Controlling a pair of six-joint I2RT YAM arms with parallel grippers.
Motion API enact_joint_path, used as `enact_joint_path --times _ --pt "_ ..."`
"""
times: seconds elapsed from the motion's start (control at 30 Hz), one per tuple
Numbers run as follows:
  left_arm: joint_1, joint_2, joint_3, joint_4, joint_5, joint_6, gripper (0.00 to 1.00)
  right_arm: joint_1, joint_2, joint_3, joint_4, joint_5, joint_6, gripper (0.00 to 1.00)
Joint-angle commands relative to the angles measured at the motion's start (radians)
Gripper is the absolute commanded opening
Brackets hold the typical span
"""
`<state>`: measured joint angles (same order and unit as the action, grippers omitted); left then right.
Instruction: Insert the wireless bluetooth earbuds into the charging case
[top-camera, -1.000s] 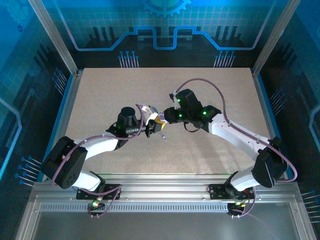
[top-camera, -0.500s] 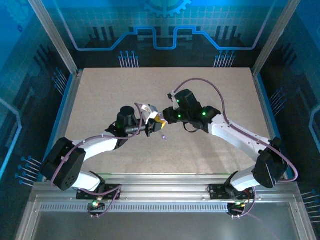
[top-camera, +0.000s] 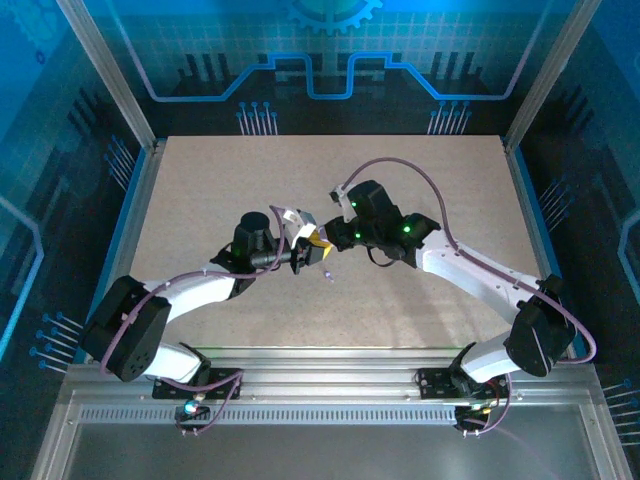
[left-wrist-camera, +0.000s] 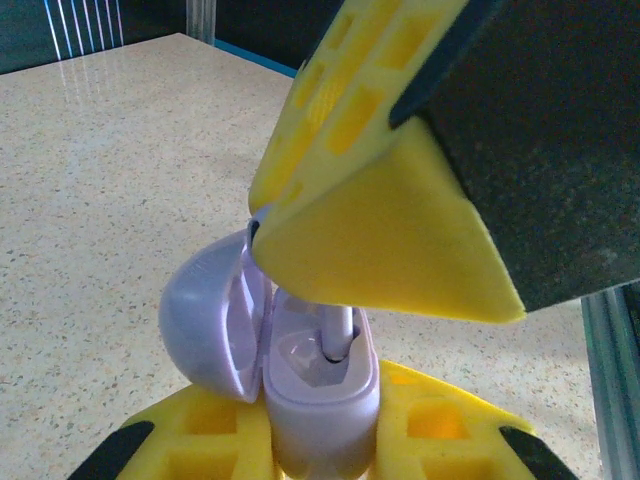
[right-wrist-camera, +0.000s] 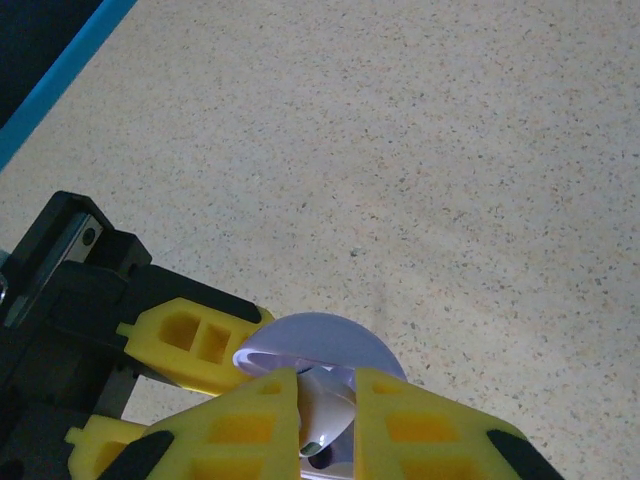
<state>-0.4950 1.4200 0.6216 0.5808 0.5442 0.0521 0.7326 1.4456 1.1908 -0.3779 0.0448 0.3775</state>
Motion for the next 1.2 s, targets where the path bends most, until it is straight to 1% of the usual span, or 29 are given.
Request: enact_joint_path --times 0.0,0.2,0.4,0.77,1.17 --pt "-0.007 -0.049 0.053 0.053 0.046 0.009 0.07 0.018 0.011 0.012 -0.065 -0.019 -0.077 0.16" --pt "-0.007 -0.064 0.052 0.041 0.064 0.020 0.07 0.018 0.003 0.009 -0.064 -0.053 -0.145 0.16" --pt "-0.007 -0.088 0.053 0.021 0.081 0.031 0.07 0.005 0.000 0.010 -0.065 -0.123 -0.204 0.16" --pt "-0.009 -0.126 0.055 -0.021 0.099 0.052 0.07 -0.063 -0.019 0.025 -0.087 -0.262 -0.250 0.17" --pt "-0.017 -0.141 0.076 -0.062 0.125 0.073 0.07 -0.104 -0.010 0.052 -0.109 -0.416 -0.297 0.19"
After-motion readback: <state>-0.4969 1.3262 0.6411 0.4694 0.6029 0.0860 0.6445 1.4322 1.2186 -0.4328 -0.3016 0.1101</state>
